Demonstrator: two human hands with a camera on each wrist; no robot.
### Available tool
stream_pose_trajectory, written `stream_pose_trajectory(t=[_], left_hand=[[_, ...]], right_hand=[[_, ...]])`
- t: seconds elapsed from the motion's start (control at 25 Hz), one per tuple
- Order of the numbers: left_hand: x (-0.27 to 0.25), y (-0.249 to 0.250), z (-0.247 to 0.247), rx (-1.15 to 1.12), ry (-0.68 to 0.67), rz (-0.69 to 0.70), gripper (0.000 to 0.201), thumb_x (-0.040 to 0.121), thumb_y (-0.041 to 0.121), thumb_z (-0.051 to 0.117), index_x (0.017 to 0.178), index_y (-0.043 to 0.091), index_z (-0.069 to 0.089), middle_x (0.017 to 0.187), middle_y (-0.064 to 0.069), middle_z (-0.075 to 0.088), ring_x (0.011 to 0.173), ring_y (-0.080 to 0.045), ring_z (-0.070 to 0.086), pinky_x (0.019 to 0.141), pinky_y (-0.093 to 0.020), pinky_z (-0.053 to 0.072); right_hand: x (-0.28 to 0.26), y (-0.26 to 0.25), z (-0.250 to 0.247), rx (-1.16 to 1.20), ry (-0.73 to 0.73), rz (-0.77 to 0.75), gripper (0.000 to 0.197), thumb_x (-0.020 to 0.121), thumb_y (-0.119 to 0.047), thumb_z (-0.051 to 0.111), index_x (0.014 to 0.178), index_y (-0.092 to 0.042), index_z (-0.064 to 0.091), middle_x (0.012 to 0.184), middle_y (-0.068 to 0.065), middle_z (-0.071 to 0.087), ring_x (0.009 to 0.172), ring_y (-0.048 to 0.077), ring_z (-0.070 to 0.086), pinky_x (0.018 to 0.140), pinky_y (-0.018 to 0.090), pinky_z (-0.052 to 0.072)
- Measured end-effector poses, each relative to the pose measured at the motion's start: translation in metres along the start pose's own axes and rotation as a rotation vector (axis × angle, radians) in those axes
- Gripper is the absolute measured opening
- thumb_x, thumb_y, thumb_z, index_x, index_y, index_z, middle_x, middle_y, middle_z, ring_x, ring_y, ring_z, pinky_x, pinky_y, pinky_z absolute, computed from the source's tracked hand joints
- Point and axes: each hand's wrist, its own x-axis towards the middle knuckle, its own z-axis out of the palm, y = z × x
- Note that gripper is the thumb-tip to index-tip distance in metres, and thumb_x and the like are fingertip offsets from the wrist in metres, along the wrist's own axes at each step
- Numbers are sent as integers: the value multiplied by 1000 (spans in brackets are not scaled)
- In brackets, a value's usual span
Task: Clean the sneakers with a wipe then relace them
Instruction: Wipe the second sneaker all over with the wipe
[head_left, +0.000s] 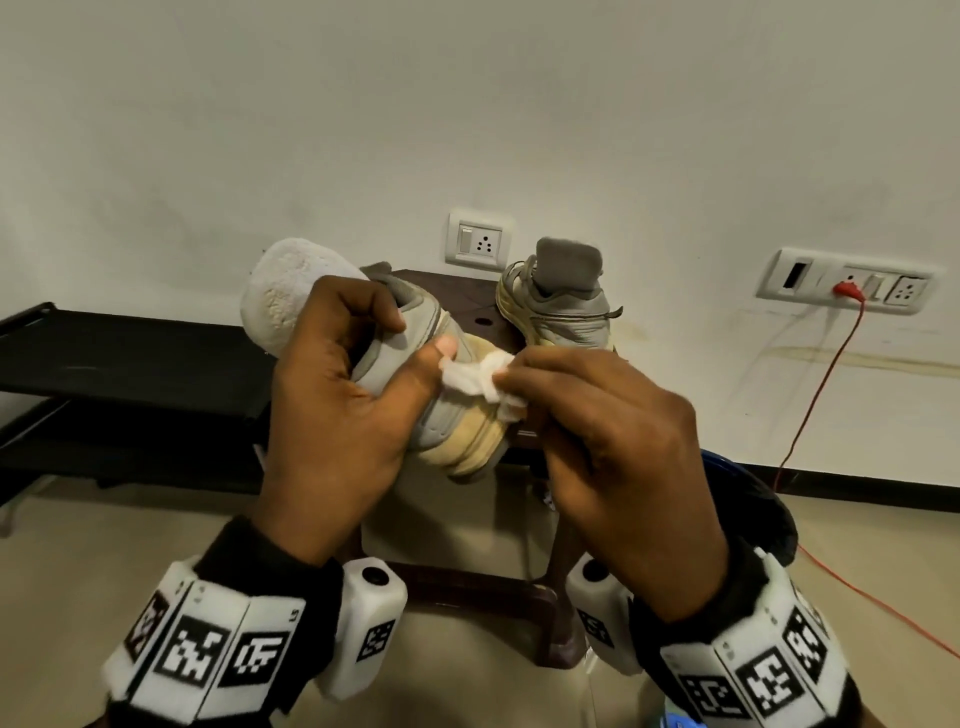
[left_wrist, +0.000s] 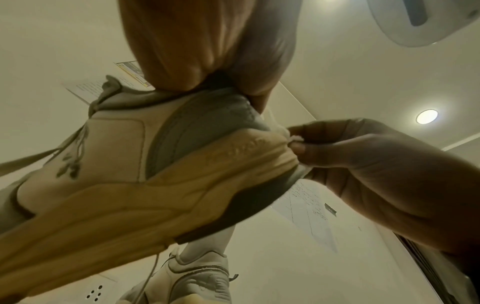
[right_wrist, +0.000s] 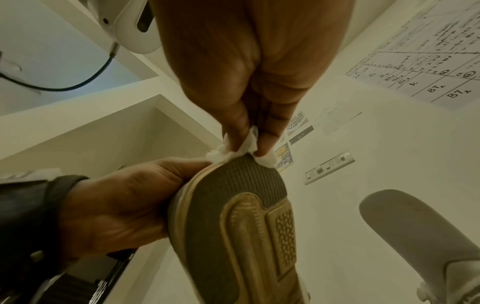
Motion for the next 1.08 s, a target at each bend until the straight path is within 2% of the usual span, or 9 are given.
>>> stream_pose_trajectory(t=[0.12, 0.2, 0.4, 0.48, 0.6, 0.76, 0.84, 0.96, 1.08], left_hand=[[6, 3, 3, 19, 54, -54, 29, 81, 11, 73, 89, 18, 47, 85, 10, 54, 84, -6, 61, 72, -16, 52], [11, 7, 3, -7, 34, -111, 32, 78, 16, 76, 94, 14, 48, 89, 5, 59, 88, -8, 64, 74, -23, 56], [32, 5, -10, -274, -402, -205, 59, 64, 21, 76, 110, 19, 40, 109, -4, 64, 103, -24, 66, 74, -34, 59], [43, 7, -9, -245, -484, -205, 60, 65, 15, 79, 109, 24, 38, 114, -7, 62, 105, -25, 65, 76, -36, 59], [57, 5, 4, -186, -419, -160, 57, 68, 11, 80, 103, 27, 39, 110, -2, 64, 101, -17, 67, 75, -27, 57], [68, -7, 21, -134, -300, -96, 52, 74, 1, 73, 104, 27, 39, 99, 27, 63, 100, -3, 65, 75, -16, 54], [68, -15, 25, -105, -276, -113, 54, 74, 6, 75, 109, 26, 40, 99, 26, 66, 98, -3, 67, 77, -20, 56], [64, -22, 29, -17, -268, -152, 57, 72, 21, 78, 116, 30, 44, 101, 16, 69, 97, 1, 66, 78, -24, 56], [58, -24, 34, 61, -299, -162, 46, 78, 21, 74, 114, 33, 48, 98, 25, 61, 92, 18, 59, 73, -4, 47]], right_hand=[[-7, -8, 7, -49, -26, -53, 26, 86, -11, 55, 105, -3, 69, 107, 12, 67, 99, 19, 60, 88, 24, 49], [-2, -5, 9, -67, 10, -33, 25, 85, -10, 56, 105, -2, 69, 106, 12, 67, 98, 20, 61, 88, 25, 49], [40, 26, -4, -18, 145, 192, 21, 82, -2, 66, 101, -7, 71, 101, 6, 70, 90, 14, 65, 79, 33, 56], [47, 32, -9, -11, 152, 174, 20, 84, -8, 61, 102, -7, 70, 102, 5, 70, 92, 16, 65, 79, 36, 56], [46, 34, -16, -68, 154, 98, 24, 85, -17, 54, 102, -7, 69, 104, 6, 69, 96, 18, 64, 82, 36, 55], [35, 31, 0, -148, 102, 17, 23, 84, -10, 58, 105, -5, 69, 106, 10, 68, 97, 20, 62, 83, 32, 53], [30, 32, 8, -166, 106, 11, 25, 85, -13, 56, 105, -4, 69, 105, 10, 68, 96, 20, 62, 83, 29, 53], [26, 49, 10, -177, 152, 81, 25, 82, -7, 67, 107, -4, 68, 105, 10, 67, 97, 19, 61, 84, 28, 52], [20, 60, 16, -190, 101, 133, 30, 79, -5, 71, 109, -5, 68, 107, 10, 65, 97, 19, 60, 81, 30, 53]])
